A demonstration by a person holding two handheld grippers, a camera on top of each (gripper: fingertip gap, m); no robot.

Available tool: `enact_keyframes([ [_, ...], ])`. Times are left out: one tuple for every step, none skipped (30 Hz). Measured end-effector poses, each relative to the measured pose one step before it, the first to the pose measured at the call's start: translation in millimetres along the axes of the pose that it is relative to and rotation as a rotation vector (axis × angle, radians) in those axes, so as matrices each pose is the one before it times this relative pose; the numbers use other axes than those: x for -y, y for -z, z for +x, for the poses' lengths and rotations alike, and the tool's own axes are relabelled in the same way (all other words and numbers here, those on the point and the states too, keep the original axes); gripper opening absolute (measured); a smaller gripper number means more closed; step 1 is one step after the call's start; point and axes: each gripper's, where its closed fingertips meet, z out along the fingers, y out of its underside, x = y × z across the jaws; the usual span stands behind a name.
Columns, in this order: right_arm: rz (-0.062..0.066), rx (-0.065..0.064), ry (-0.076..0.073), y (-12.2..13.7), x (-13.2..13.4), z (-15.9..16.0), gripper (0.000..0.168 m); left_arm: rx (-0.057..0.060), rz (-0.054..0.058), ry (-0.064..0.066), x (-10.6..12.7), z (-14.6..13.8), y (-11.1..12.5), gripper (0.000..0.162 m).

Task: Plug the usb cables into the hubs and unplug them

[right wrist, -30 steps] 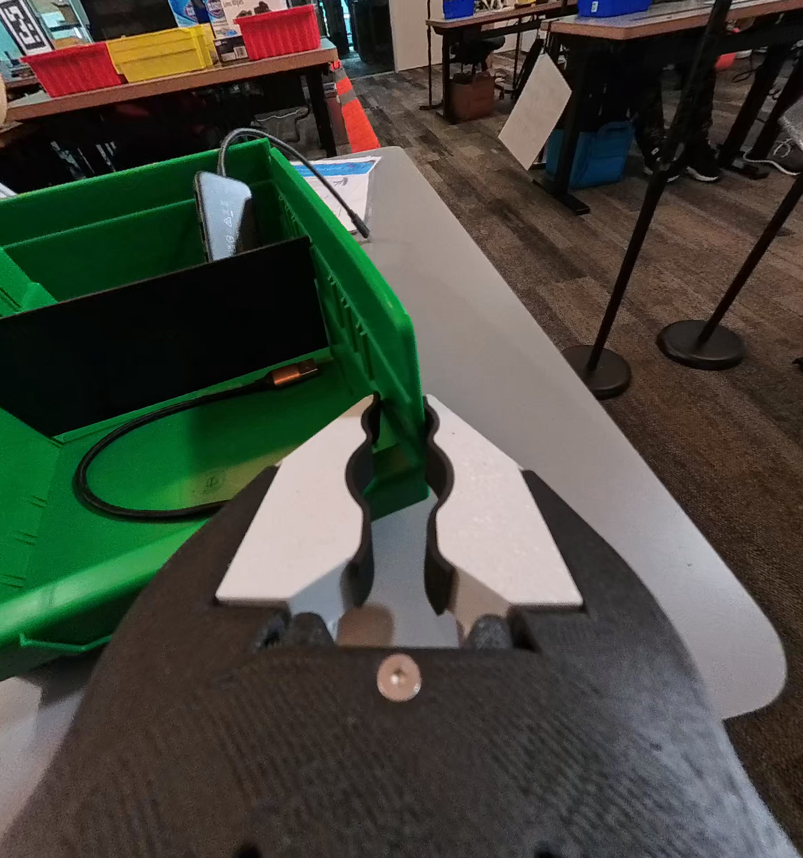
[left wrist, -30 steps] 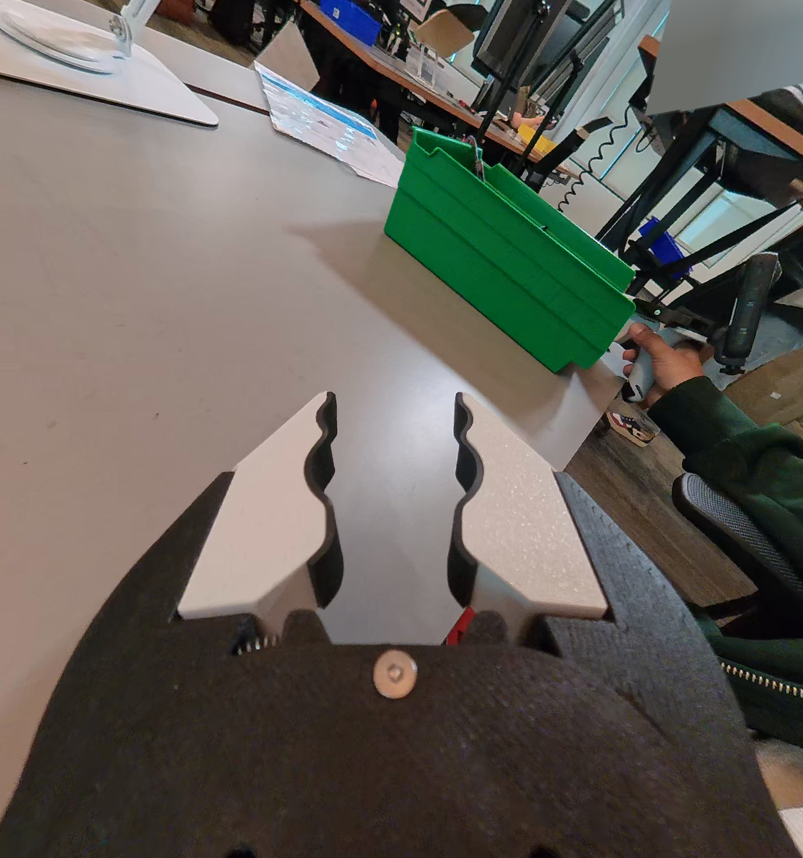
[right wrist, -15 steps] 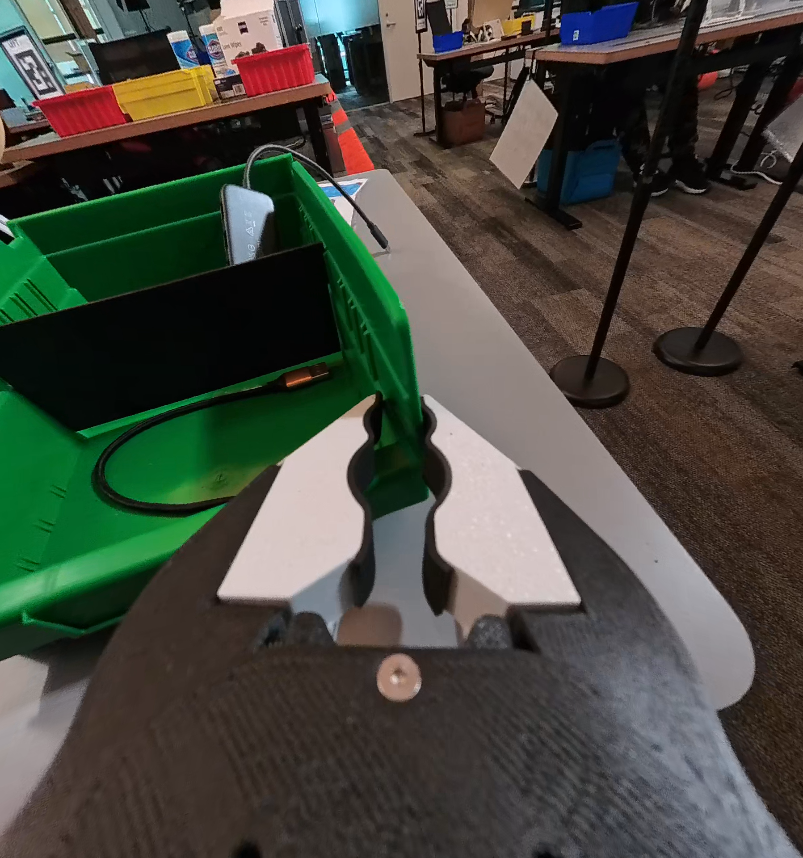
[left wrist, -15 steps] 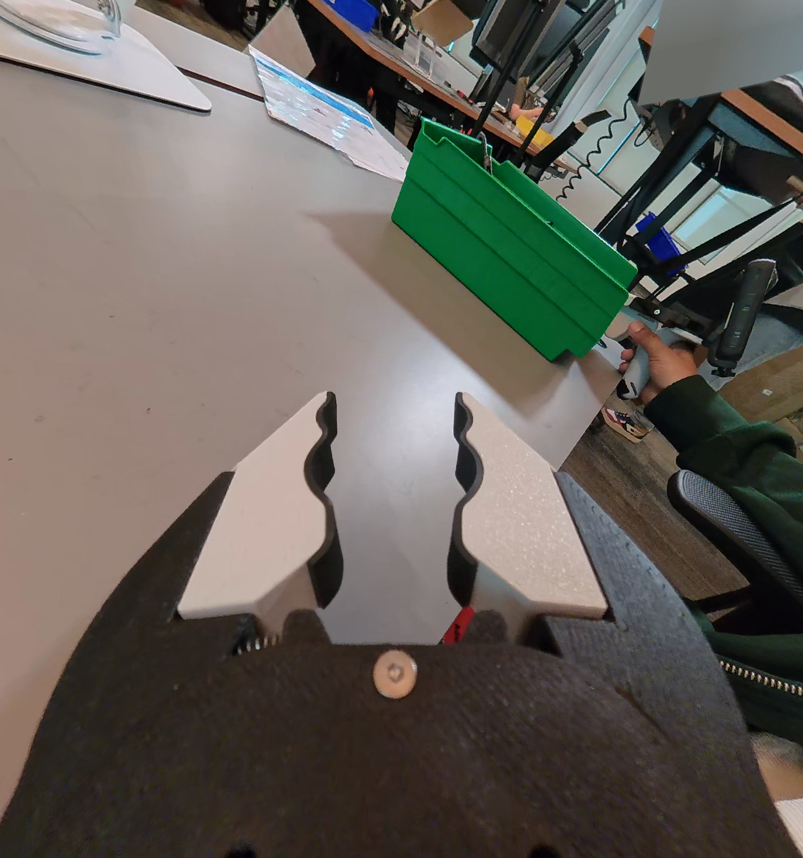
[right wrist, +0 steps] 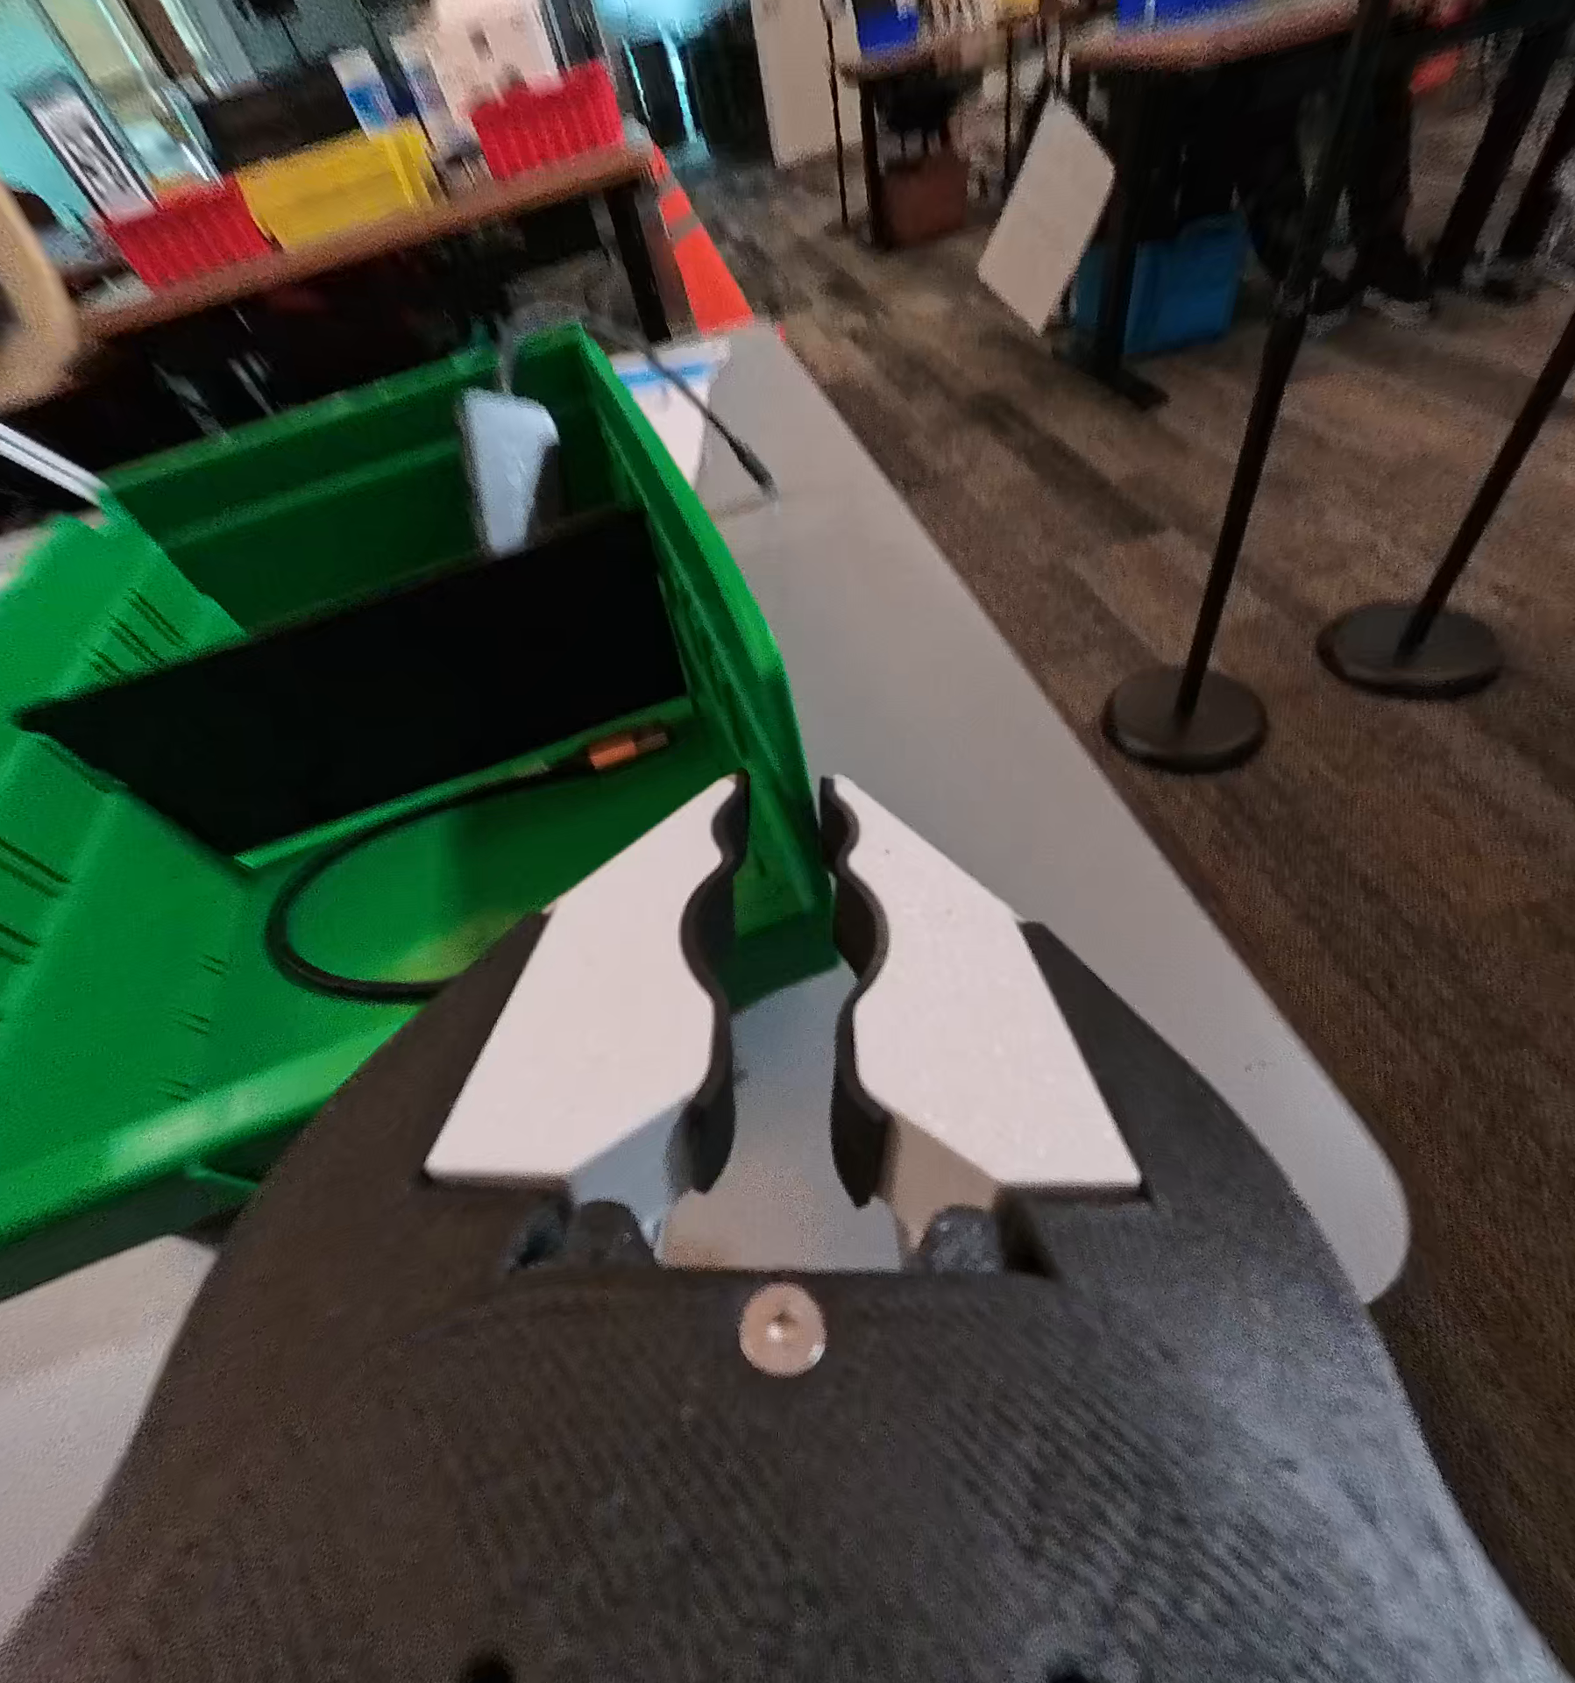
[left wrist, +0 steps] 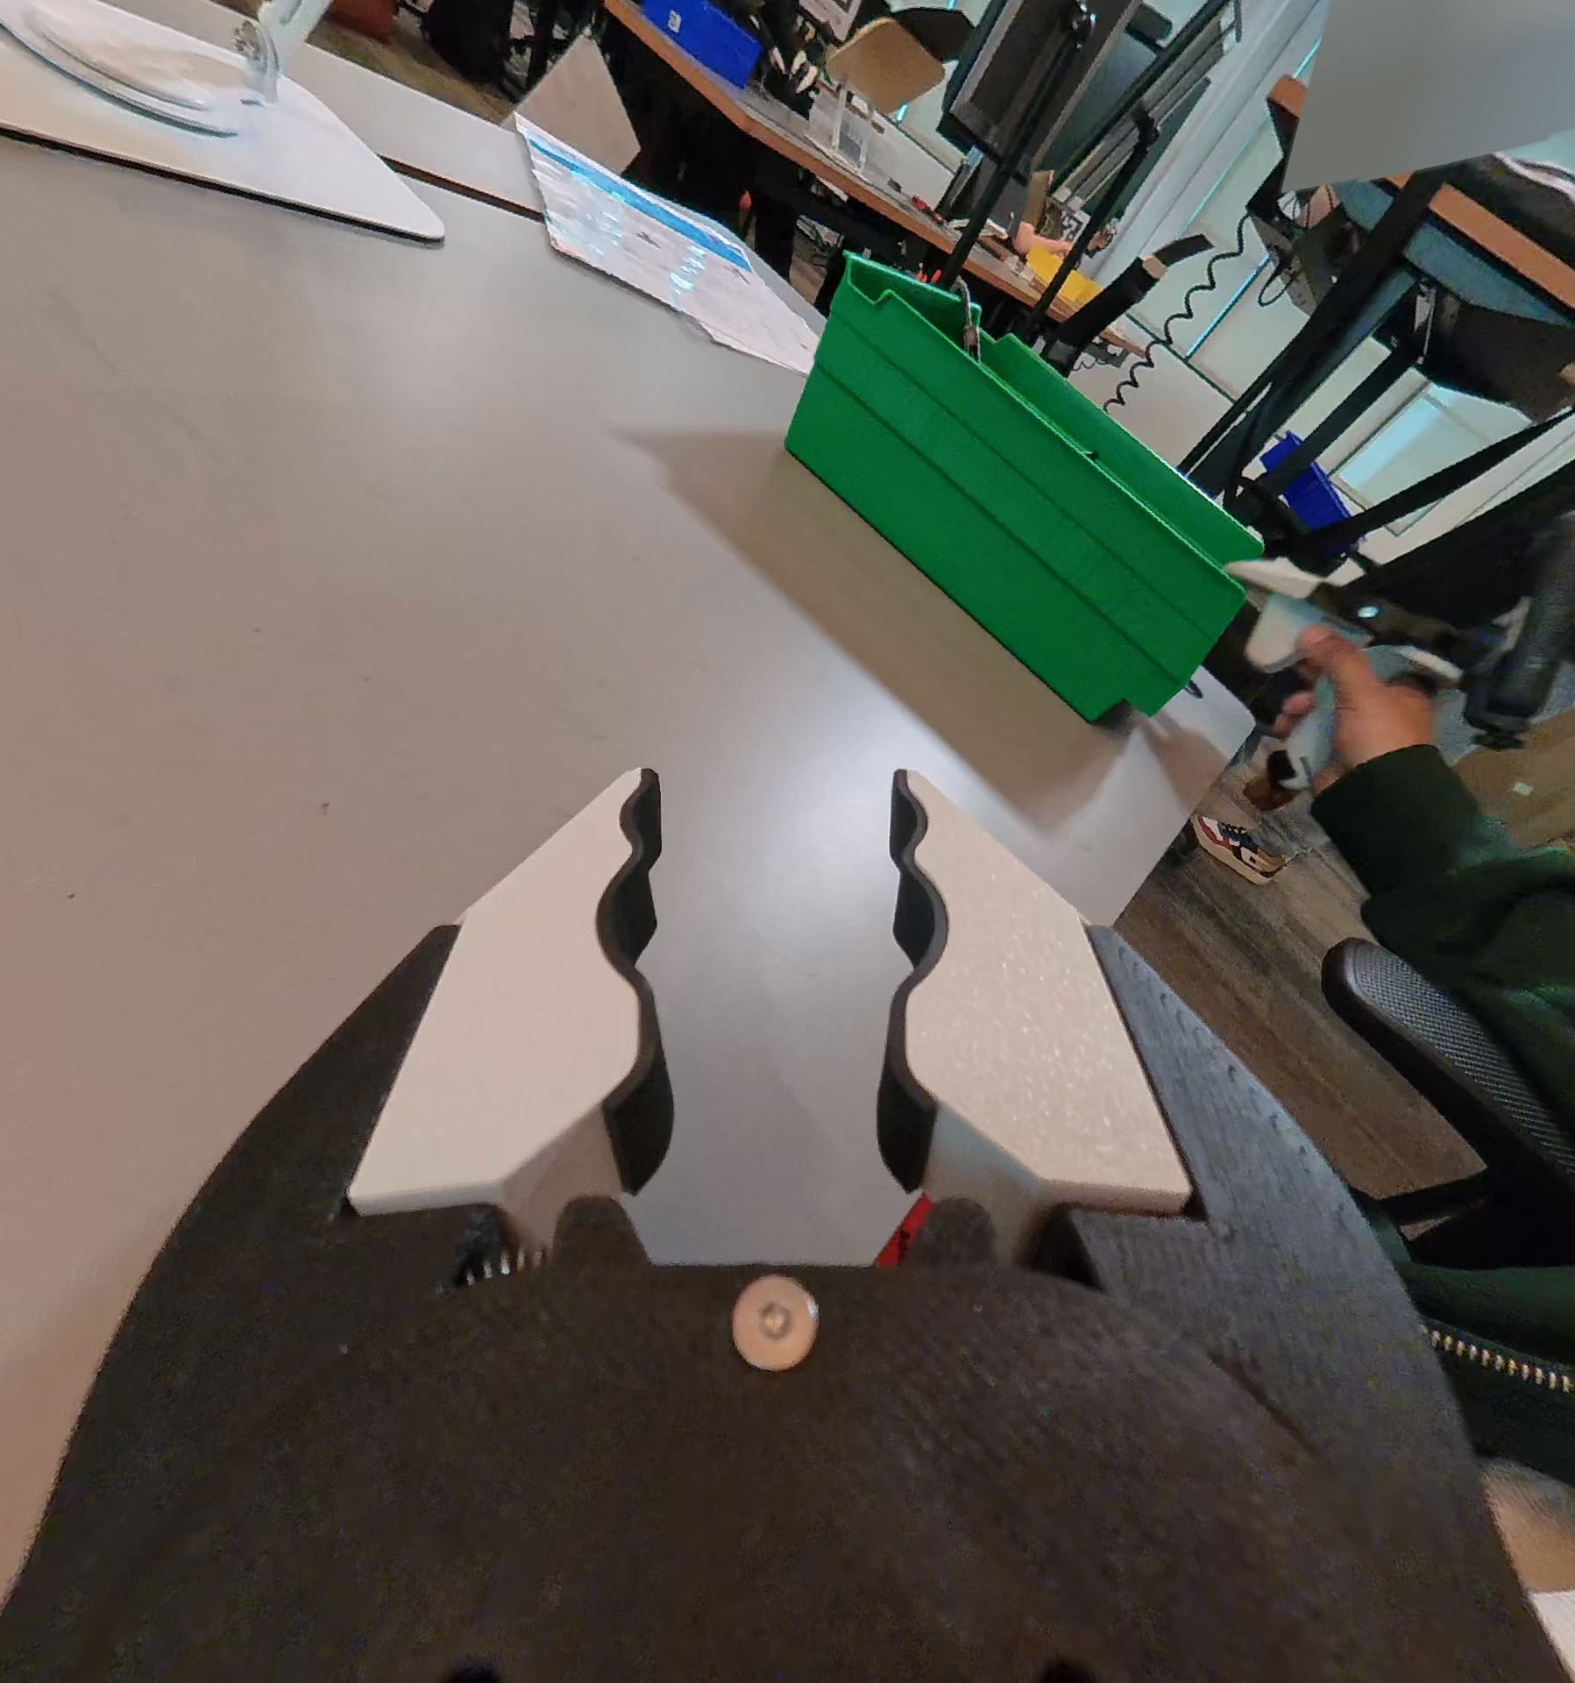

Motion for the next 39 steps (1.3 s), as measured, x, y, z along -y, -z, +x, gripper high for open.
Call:
enact_keyframes([
  [0.0485, 0.0171, 0.0155, 9.03, 15.22, -4.33, 0.015, 0.0023, 0.0018, 0.0011, 0.54, -0.91, 0.17, 0.049],
  [0.0378, 0.0220, 0.0214, 8.33, 13.65, -5.99, 0.018, 0.0018, 0.0003, 0.0004, 0.15, -0.83, -0.04, 0.049],
  [0.0274, 0.0345, 0.0288, 7.75, 11.55, -9.21, 0.011, 0.0010, -0.0007, -0.0001, 0.04, -0.59, 0.02, 0.049],
  [0.0258, 0.0365, 0.0350, 7.47, 10.34, -11.31, 0.001, 0.0016, -0.0008, -0.0016, 0.05, -0.65, 0.10, 0.049],
  [0.0331, 0.0199, 0.0365, 7.30, 10.88, -10.73, 0.000, 0.0043, -0.0014, -0.0084, 0.87, -1.08, 0.71, 0.049],
  [0.0449, 0.0023, 0.0289, 6.49, 13.19, -9.56, 0.000, 0.0180, 0.0027, -0.0238, 3.69, -3.10, 2.74, 0.050],
  [0.0545, 0.0026, 0.0118, 4.82, 16.40, -10.56, 0.002, 0.0401, 0.0190, -0.0407, 8.55, -6.50, 5.63, 0.049],
  [0.0532, 0.0295, -0.0074, 2.82, 17.43, -15.71, 0.010, 0.0614, 0.0315, -0.0506, 12.16, -10.05, 8.25, 0.049],
  [0.0452, 0.0646, -0.0241, 0.42, 15.46, -23.22, 0.010, 0.0772, 0.0325, -0.0486, 13.52, -13.58, 9.90, 0.049],
  [0.0367, 0.0830, -0.0299, -2.30, 11.06, -28.64, 0.009, 0.0790, 0.0243, -0.0384, 12.71, -15.39, 10.91, 0.047],
  [0.0197, 0.0828, -0.0170, -5.50, 4.00, -30.43, 0.011, 0.0675, 0.0115, -0.0333, 10.56, -15.69, 11.05, 0.045],
  [-0.0082, 0.0733, 0.0103, -8.48, -4.82, -29.31, 0.012, 0.0552, 0.0037, -0.0363, 8.22, -15.35, 10.57, 0.044],
  [-0.0409, 0.0557, 0.0469, -10.74, -12.83, -24.38, 0.012, 0.0498, -0.0005, -0.0363, 6.17, -15.64, 9.93, 0.043],
  [-0.0717, 0.0138, 0.0821, -11.21, -18.51, -14.00, 0.010, 0.0506, -0.0019, -0.0360, 4.77, -16.09, 9.33, 0.040],
  [-0.0784, -0.0406, 0.1025, -9.20, -19.86, -1.98, 0.003, 0.0530, 0.0037, -0.0343, 4.95, -16.68, 8.74, 0.039],
  [-0.0552, -0.0614, 0.1005, -6.25, -17.10, 4.07, 0.000, 0.0530, 0.0112, -0.0337, 5.51, -16.63, 7.78, 0.038],
  [-0.0264, -0.0368, 0.0691, -3.28, -11.58, 3.28, 0.000, 0.0548, 0.0142, -0.0318, 5.65, -16.53, 6.63, 0.037],
  [-0.0041, -0.0024, 0.0171, -0.59, -5.19, 1.38, 0.000, 0.0575, 0.0120, -0.0278, 4.94, -16.67, 5.47, 0.038],
  [0.0116, 0.0132, -0.0265, 1.37, 0.25, 1.73, 0.000, 0.0540, 0.0084, -0.0197, 3.83, -15.69, 4.07, 0.039],
  [0.0221, 0.0140, -0.0468, 2.30, 3.28, 2.92, 0.004, 0.0433, 0.0052, -0.0105, 2.32, -13.43, 2.94, 0.042],
  [0.0261, 0.0126, -0.0502, 2.66, 3.66, 3.21, 0.009, 0.0344, -0.0001, -0.0040, 0.50, -11.33, 1.55, 0.045],
  [0.0237, 0.0107, -0.0455, 2.43, 2.10, 3.20, 0.011, 0.0293, -0.0075, -0.0033, -1.65, -9.60, 0.33, 0.050],
  [0.0168, 0.0045, -0.0376, 1.77, -0.01, 3.57, 0.013, 0.0264, -0.0142, -0.0080, -3.88, -8.48, -0.84, 0.055],
  [0.0070, -0.0046, -0.0295, 0.79, -2.28, 4.61, 0.015, 0.0264, -0.0219, -0.0136, -6.11, -7.47, -1.94, 0.059],
  [-0.0043, -0.0096, -0.0243, -0.09, -3.96, 4.96, 0.017, 0.0268, -0.0319, -0.0163, -8.84, -6.66, -3.22, 0.064],
  [-0.0109, -0.0078, -0.0227, -0.66, -4.23, 4.33, 0.019, 0.0236, -0.0410, -0.0160, -11.29, -5.30, -4.49, 0.070],
  [-0.0088, -0.0016, -0.0221, -0.99, -3.01, 2.74, 0.020, 0.0196, -0.0451, -0.0098, -13.09, -3.66, -5.22, 0.074],
  [-0.0018, 0.0059, -0.0197, -0.72, -1.10, 0.71, 0.021, 0.0075, -0.0417, 0.0002, -13.08, -1.27, -5.49, 0.076],
  [0.0034, 0.0096, -0.0134, -0.51, 0.30, -0.86, 0.022, -0.0033, -0.0350, 0.0107, -12.08, 0.50, -5.38, 0.077],
  [0.0035, 0.0072, -0.0022, -0.38, 0.71, -1.44, 0.023, -0.0181, -0.0296, 0.0145, -10.33, 2.78, -4.81, 0.075],
  [0.0002, 0.0016, 0.0100, -0.30, 0.20, -1.30, 0.023, -0.0253, -0.0252, 0.0131, -8.42, 3.54, -4.01, 0.071],
  [-0.0027, -0.0009, 0.0183, -0.37, -0.53, -1.26, 0.023, -0.0099, -0.0188, 0.0142, -6.11, 0.79, -2.95, 0.065],
  [-0.0038, -0.0005, 0.0209, -0.40, -0.93, -1.33, 0.023, 0.0000, -0.0070, 0.0119, -3.21, -1.06, -1.89, 0.056],
  [-0.0042, -0.0004, 0.0181, -0.42, -1.17, -1.07, 0.022, -0.0078, 0.0026, 0.0063, -1.06, 0.05, -0.63, 0.042],
  [-0.0038, 0.0003, 0.0116, -0.30, -0.93, -1.03, 0.021, 0.0112, 0.0083, 0.0079, 0.19, -3.03, -0.08, 0.033],
  [-0.0019, 0.0028, 0.0045, -0.17, -0.23, -1.15, 0.020, 0.0207, 0.0045, 0.0014, 0.02, -4.80, 0.45, 0.022],
  [0.0004, 0.0055, -0.0008, -0.11, 0.54, -1.47, 0.020, 0.0218, 0.0028, -0.0071, -0.13, -5.49, 0.67, 0.006],
  [-0.0007, 0.0090, -0.0060, 0.17, 0.88, -2.18, 0.020, -0.0117, 0.0070, -0.0131, 0.61, -0.69, 0.99, 0.003],
  [-0.0038, 0.0162, -0.0120, 0.18, 1.16, -3.60, 0.018, -0.0133, 0.0001, 0.0070, -0.27, -0.17, 0.34, 0.002],
])
